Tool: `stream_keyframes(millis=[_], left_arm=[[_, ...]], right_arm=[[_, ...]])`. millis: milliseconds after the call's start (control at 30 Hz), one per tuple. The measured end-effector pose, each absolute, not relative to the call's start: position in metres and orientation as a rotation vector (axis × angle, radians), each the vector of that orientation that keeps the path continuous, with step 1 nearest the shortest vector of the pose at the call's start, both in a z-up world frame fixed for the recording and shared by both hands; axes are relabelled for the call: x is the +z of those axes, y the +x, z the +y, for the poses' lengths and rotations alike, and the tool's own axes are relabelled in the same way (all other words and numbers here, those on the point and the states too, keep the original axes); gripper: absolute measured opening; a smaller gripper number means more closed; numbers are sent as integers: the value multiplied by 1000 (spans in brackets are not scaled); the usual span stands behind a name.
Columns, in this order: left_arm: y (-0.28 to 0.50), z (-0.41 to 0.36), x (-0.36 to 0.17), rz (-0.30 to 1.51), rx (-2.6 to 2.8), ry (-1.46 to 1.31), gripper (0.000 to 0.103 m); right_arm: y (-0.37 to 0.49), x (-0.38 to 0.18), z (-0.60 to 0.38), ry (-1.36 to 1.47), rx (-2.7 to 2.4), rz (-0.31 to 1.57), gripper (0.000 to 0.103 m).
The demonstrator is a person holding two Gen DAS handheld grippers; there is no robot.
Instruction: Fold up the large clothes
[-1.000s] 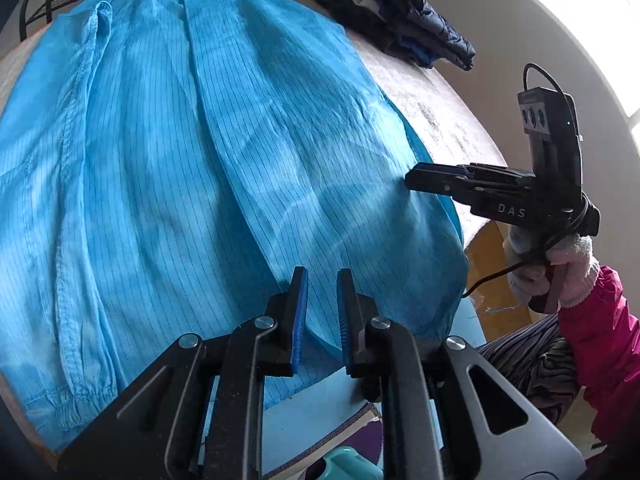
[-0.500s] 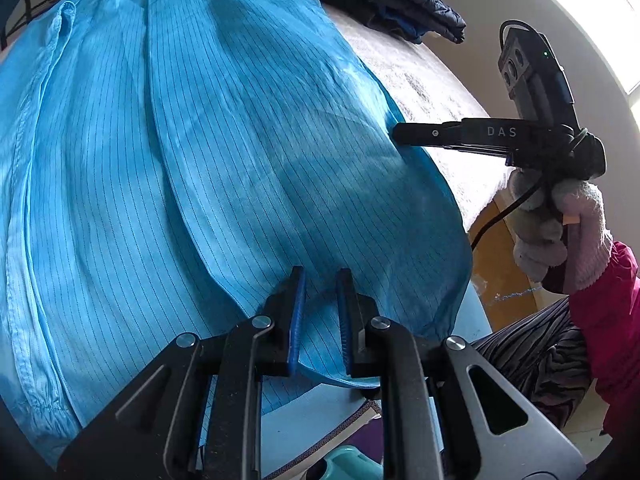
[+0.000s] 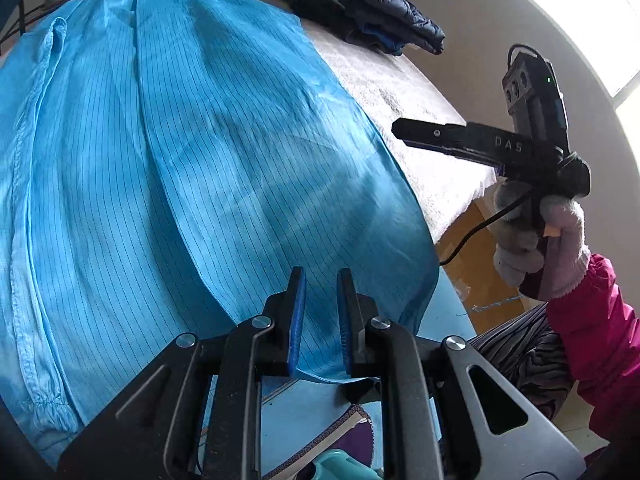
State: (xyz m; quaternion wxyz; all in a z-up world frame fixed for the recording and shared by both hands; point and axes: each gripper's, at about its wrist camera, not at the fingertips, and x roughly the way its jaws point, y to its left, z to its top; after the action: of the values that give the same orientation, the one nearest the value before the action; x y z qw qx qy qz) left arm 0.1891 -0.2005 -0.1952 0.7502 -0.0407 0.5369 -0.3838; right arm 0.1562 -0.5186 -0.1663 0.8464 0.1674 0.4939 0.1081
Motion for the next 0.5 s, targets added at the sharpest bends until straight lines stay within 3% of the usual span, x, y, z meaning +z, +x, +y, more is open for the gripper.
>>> stream_keyframes(millis=[133,233,300,400,500], left_arm=[[221,-197,-181,1126,-784,-176,13],[251,-206,-172,1107,-753,-230,13],[269,-219,-165,1076,-726,-219,13],[295,-249,-162,1042,-709,-164,13],[316,-275,-177,1036,-660,-112,13]], right_arm=[[156,-181,-525,429,264,1031,61],[160,-198,-522,501,281,1041,54],[165,-201,-518,508,311,1070,13],[170,-206,-513,500,289,1095,2],[174,-203,-505,483,283,1092,1]])
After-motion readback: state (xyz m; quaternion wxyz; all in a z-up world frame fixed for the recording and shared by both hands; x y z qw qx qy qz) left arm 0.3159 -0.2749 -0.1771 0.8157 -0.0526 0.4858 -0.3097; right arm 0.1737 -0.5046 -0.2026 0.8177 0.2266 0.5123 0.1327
